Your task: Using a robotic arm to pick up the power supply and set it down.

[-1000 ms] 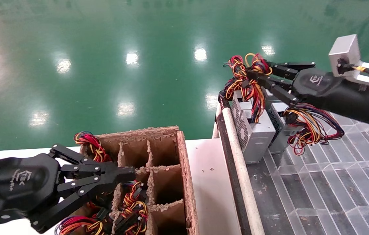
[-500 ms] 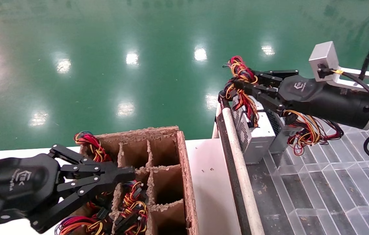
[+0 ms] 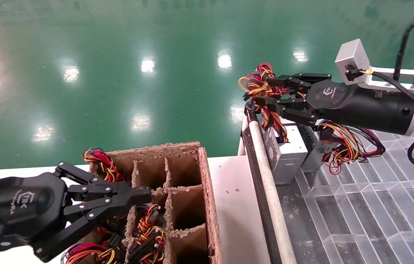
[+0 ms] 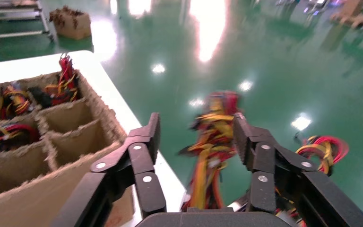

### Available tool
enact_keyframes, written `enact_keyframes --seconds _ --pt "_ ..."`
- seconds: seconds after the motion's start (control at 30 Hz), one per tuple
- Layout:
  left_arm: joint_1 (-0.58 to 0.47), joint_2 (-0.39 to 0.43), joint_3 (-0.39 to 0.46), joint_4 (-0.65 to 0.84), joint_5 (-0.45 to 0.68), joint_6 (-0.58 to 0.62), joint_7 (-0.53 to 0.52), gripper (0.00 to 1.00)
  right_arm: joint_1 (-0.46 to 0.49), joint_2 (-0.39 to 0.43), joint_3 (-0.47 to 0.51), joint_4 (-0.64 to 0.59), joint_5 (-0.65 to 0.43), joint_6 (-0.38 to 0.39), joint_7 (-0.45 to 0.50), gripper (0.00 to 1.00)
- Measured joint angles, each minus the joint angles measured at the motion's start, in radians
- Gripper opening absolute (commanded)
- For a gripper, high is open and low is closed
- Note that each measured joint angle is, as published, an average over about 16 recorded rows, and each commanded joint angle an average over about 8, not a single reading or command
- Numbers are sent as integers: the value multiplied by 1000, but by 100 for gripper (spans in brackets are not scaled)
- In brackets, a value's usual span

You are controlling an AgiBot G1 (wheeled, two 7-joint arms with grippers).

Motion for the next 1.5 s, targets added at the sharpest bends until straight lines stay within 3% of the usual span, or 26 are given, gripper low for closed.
enact_keyframes --seconds 0.37,0.7,0.97,1.5 --pt "0 0 0 0 0 0 0 0 38 4 16 58 6 -27 -19 100" --pt "0 0 0 0 0 0 0 0 -32 39 121 199 -2 -34 13 100" --pt "0 0 0 0 0 0 0 98 -137 82 242 349 -44 -24 94 100" --pt "0 0 0 0 0 0 0 100 -349 169 487 656 -122 -3 253 100"
